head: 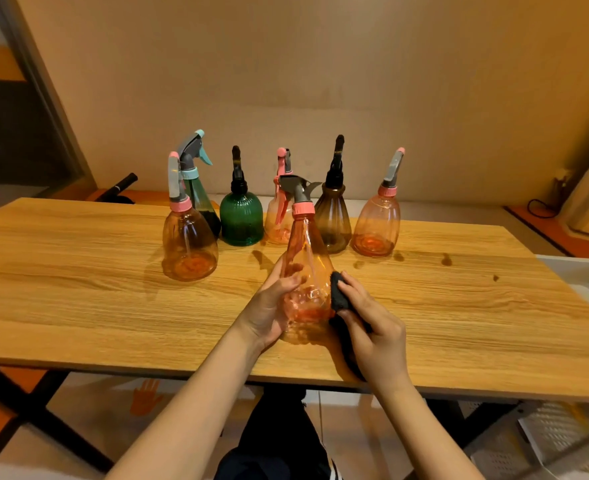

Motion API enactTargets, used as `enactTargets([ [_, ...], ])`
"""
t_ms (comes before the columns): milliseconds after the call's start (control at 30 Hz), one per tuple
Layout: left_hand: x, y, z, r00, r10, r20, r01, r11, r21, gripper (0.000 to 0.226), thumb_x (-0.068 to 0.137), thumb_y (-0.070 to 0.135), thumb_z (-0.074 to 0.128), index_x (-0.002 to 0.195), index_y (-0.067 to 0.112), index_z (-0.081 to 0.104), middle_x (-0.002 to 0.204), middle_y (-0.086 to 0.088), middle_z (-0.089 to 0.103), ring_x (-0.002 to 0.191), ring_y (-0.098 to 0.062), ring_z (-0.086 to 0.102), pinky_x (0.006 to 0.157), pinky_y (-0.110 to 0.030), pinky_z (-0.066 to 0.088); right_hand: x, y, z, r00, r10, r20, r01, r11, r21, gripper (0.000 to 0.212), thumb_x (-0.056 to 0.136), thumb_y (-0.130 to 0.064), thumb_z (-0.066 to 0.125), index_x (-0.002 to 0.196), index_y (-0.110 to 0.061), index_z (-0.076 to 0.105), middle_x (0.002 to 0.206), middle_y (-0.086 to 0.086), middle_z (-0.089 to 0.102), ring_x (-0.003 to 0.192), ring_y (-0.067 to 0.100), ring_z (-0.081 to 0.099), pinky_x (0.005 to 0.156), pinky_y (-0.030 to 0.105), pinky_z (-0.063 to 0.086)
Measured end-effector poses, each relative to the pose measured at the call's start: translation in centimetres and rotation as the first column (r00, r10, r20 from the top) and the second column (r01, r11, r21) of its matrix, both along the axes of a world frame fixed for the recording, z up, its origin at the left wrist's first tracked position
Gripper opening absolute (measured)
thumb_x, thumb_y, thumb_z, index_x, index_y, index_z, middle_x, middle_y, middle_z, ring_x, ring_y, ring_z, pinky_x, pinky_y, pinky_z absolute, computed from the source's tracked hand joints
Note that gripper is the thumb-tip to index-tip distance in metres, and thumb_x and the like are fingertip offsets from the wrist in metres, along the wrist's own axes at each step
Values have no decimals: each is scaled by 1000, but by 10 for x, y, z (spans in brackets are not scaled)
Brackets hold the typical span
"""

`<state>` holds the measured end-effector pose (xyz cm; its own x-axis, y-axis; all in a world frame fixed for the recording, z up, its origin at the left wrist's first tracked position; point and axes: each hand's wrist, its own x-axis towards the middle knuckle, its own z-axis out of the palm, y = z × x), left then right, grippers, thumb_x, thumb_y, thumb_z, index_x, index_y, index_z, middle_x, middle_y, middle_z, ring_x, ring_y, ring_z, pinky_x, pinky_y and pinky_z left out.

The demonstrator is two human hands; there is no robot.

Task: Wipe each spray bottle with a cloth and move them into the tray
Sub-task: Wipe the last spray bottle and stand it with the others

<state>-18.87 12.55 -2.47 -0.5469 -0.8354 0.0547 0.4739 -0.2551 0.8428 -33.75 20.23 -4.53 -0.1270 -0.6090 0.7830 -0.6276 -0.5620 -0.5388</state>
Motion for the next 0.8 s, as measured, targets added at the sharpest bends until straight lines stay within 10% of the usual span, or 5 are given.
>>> enactTargets([
  [233,-2,0,-4,991,79,108,-72,995,-68,80,68,26,72,142,23,42,120,-8,65,109,-23,64,83,-33,56,-1,2,-1,999,-11,38,11,1000,15,50,77,6,60,123,-11,54,129,-8,51,123,4,48,102,21,39],
  [533,-5,-1,-9,953,138,269,-74,969,-234,109,39,62,88,135,39,41,130,-1,60,121,-17,57,102,-43,47,2,-4,0,1000,14,-25,-13,998,67,56,78,1,57,124,-30,54,133,-36,41,126,-1,43,103,19,36],
  [800,-6,2,-10,945,136,296,-49,957,-285,90,55,35,84,135,34,44,130,-1,58,112,-10,62,91,-33,53,5,-23,33,999,-17,32,16,1000,20,43,80,-1,58,121,-16,56,128,0,55,123,-2,45,101,17,38],
])
